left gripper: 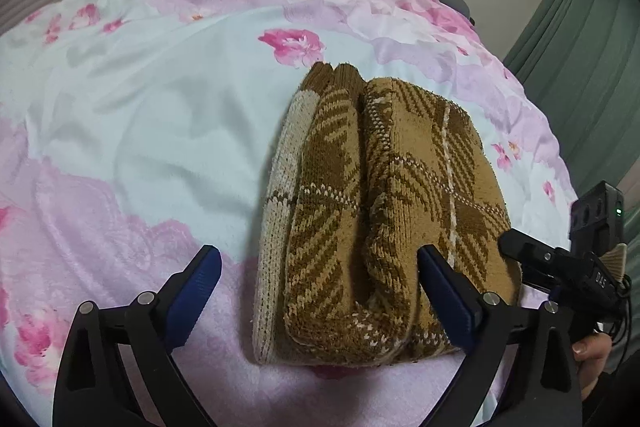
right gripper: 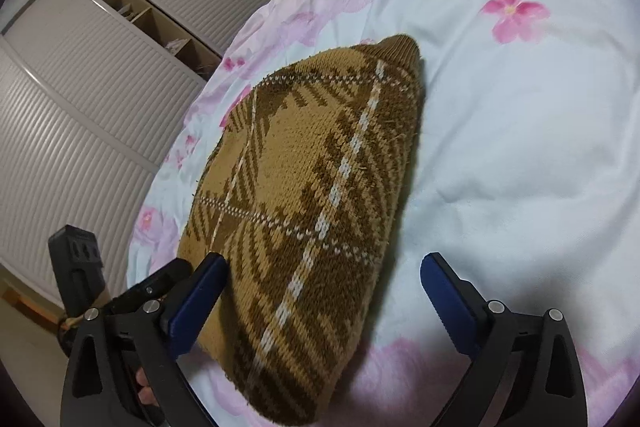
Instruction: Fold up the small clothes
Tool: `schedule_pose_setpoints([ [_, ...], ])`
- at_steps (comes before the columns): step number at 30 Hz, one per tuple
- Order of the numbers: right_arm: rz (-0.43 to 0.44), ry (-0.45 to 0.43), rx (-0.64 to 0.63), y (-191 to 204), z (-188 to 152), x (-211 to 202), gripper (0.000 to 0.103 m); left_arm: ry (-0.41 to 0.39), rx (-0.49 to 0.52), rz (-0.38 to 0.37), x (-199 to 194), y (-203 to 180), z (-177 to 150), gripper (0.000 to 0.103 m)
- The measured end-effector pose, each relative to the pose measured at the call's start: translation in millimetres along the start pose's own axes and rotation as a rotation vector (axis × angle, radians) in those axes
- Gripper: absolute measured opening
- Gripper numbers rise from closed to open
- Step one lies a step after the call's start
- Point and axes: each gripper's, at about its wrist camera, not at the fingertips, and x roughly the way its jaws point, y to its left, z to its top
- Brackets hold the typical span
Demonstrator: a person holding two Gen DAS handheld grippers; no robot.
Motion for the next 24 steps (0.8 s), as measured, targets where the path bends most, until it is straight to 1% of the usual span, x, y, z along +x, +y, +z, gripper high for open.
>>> schedule_pose_setpoints([
  [8, 0.061, 0.067, -0.017, 4, 10, 30, 0.098, 0.052, -0.02, -0.075, 23, 0, -1, 0.1],
  [12, 0.079, 0.094, -0.027, 7, 15, 44, 0.1, 0.074, -0.046, -0.12, 33, 2, 0, 0.1],
  [16, 0.081, 0.109, -0.036, 11, 21, 55, 0.1, 0.084, -0.051, -0.153, 41, 0, 0, 0.099],
  [18, 0.087, 0.118, -0.037, 12, 23, 58, 0.099, 0.084, -0.054, -0.171, 43, -1, 0, 0.098],
  [20, 0.098, 0.121, -0.033, 12, 26, 60, 0.093, 0.082, -0.059, -0.191, 44, -1, 1, 0.091],
  [22, 0.123, 0.111, 0.001, 7, 28, 59, 0.08, 0.081, -0.059, -0.213, 43, -3, 1, 0.078],
  [23, 0.134, 0.103, 0.019, 5, 29, 57, 0.076, 0.079, -0.054, -0.218, 41, -3, 1, 0.075],
  [24, 0.148, 0.093, 0.04, 4, 29, 54, 0.07, 0.077, -0.047, -0.221, 39, -6, 0, 0.07],
])
